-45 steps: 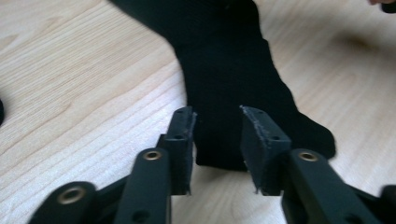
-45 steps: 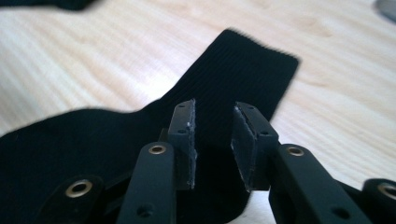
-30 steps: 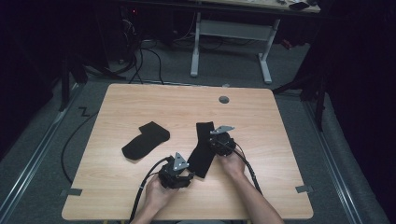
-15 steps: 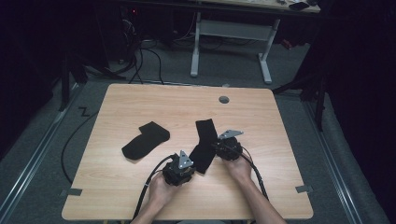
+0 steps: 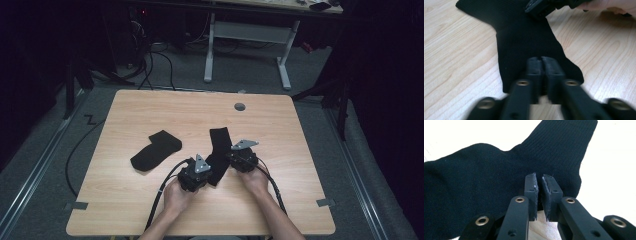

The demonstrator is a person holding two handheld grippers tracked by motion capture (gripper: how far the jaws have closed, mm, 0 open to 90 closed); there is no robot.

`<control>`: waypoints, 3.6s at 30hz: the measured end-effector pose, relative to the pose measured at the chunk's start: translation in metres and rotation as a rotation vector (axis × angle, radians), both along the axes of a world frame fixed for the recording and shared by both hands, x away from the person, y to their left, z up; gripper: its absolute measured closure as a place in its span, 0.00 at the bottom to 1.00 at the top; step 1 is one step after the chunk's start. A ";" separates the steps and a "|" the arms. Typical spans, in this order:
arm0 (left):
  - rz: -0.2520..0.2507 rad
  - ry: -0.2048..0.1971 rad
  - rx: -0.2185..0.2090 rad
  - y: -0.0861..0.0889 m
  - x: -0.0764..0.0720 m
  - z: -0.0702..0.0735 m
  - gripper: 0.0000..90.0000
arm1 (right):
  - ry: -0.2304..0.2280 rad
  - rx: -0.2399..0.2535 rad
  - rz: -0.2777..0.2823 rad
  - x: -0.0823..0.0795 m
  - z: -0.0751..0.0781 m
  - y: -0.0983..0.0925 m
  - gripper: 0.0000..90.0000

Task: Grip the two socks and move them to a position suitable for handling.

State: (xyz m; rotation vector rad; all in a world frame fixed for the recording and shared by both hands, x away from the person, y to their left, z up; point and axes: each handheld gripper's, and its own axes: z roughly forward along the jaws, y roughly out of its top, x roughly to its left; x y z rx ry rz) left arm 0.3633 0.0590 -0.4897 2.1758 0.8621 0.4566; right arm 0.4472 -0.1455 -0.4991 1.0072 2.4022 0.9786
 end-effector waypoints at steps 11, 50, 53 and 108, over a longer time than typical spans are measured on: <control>0.003 0.021 0.021 0.001 0.004 -0.008 0.79 | 0.012 -0.002 0.002 0.001 0.001 0.000 0.93; -0.030 0.057 0.003 -0.004 0.012 0.026 0.99 | -0.005 -0.024 0.021 0.000 0.001 0.003 0.96; -0.038 0.065 -0.036 -0.005 0.018 0.036 0.99 | -0.009 -0.025 0.022 0.000 0.001 0.003 0.96; 0.079 0.055 -0.044 0.007 -0.001 -0.007 0.51 | -0.008 0.025 -0.086 0.012 0.007 0.027 0.60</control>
